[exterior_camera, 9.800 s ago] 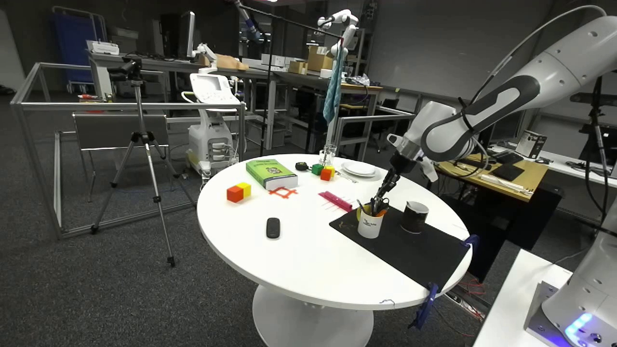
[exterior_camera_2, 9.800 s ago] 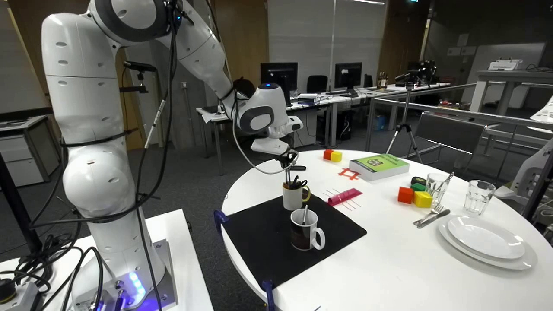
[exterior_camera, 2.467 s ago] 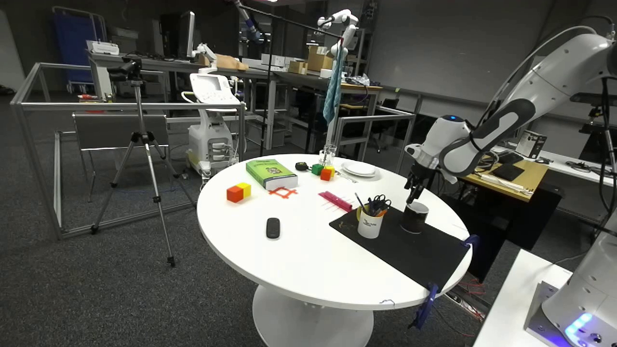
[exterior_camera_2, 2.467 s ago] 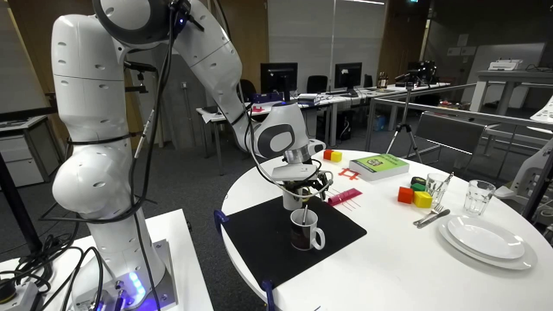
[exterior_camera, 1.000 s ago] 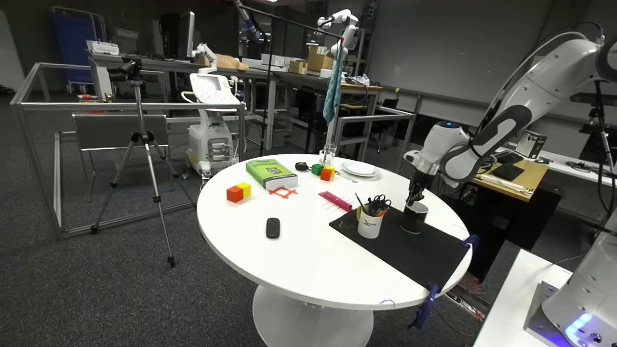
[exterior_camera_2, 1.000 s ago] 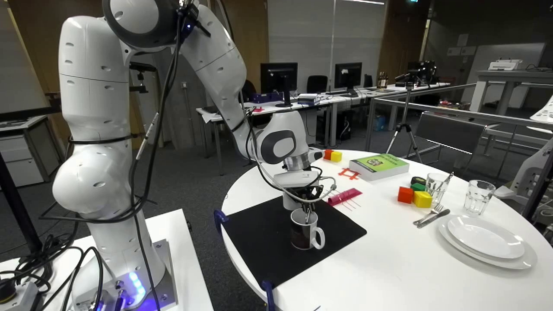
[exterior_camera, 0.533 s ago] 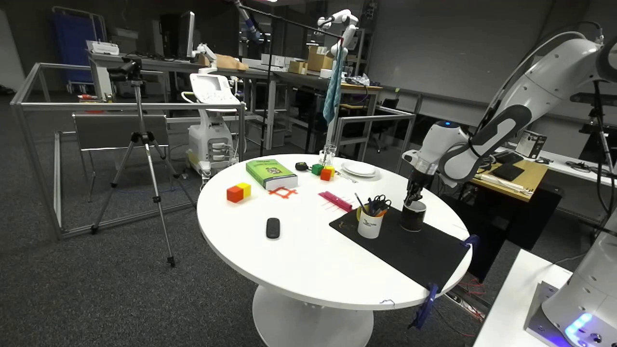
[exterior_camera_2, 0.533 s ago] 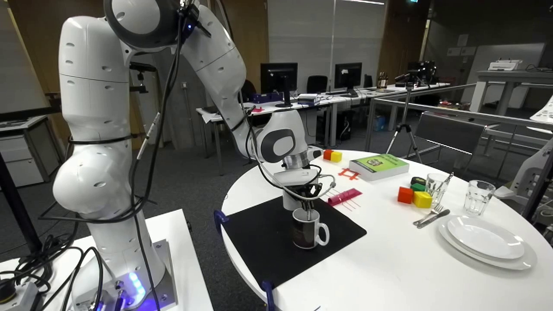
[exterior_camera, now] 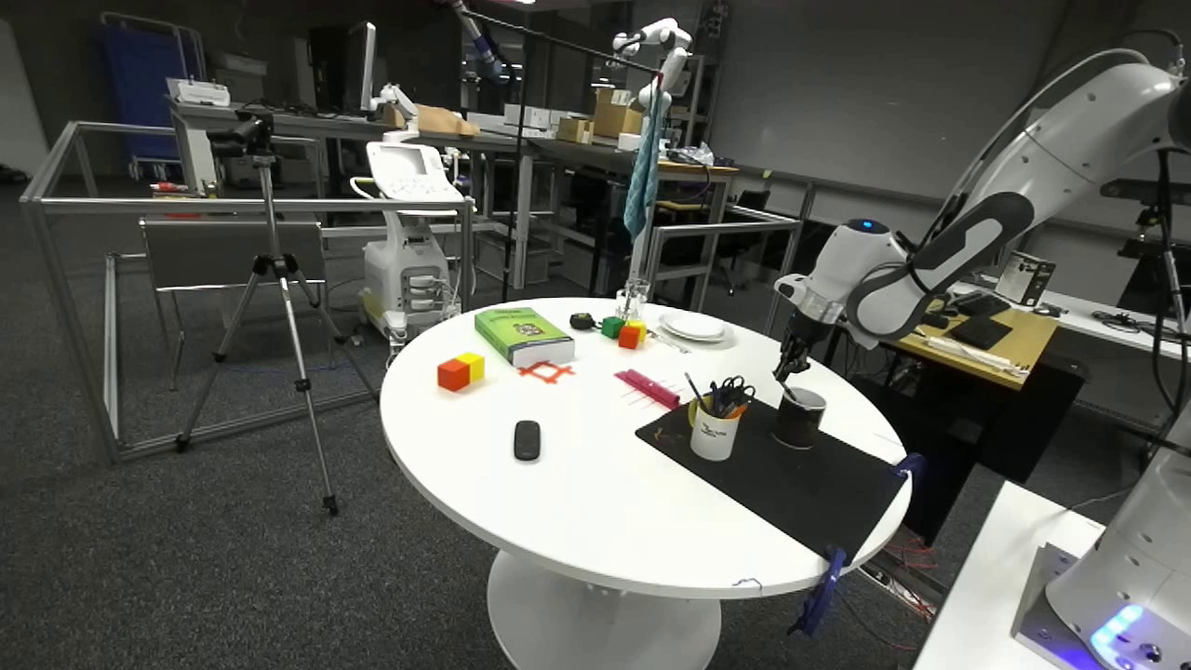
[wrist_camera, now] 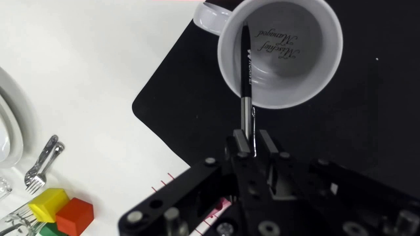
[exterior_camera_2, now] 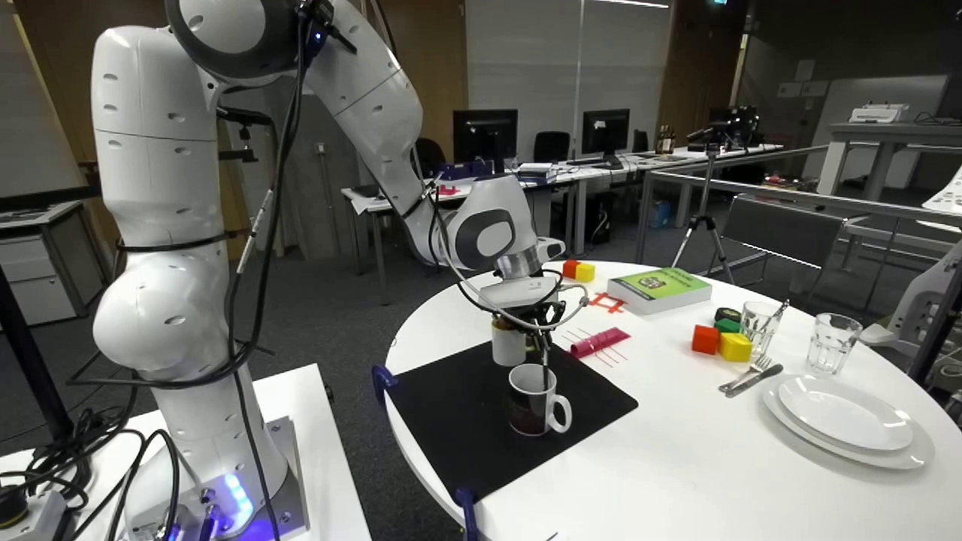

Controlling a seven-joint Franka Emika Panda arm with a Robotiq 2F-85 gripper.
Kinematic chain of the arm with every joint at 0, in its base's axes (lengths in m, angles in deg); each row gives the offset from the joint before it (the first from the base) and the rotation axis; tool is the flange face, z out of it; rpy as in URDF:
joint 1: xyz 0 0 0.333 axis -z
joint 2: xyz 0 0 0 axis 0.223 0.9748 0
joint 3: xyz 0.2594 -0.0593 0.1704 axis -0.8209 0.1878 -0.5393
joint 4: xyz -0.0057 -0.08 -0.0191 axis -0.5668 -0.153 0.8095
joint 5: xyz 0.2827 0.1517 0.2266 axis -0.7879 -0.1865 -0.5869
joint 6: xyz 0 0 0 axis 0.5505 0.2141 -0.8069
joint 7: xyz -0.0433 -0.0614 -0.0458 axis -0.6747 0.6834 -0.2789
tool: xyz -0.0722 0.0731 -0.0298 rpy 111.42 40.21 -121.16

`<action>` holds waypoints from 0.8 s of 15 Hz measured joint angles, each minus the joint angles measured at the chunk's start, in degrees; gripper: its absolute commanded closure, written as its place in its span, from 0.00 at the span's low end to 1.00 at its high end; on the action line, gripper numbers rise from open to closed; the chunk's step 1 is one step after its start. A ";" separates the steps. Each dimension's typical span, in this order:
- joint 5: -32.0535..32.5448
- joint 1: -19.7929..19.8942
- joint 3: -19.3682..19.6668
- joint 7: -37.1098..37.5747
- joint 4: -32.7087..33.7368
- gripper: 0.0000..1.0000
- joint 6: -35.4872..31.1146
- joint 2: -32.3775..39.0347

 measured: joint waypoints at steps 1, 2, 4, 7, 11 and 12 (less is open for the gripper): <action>0.04 -0.03 0.00 0.15 0.03 0.97 0.00 -0.64; 0.12 -0.10 0.00 0.40 0.08 0.97 0.00 -1.21; 0.55 -0.44 0.01 1.45 0.15 0.97 0.00 -2.41; 0.70 -1.00 -0.02 3.31 0.26 0.97 0.01 -4.12; 0.46 -1.35 -0.30 5.73 0.49 0.97 0.03 -6.55; 0.43 -1.37 -0.42 6.33 0.52 0.97 0.03 -7.16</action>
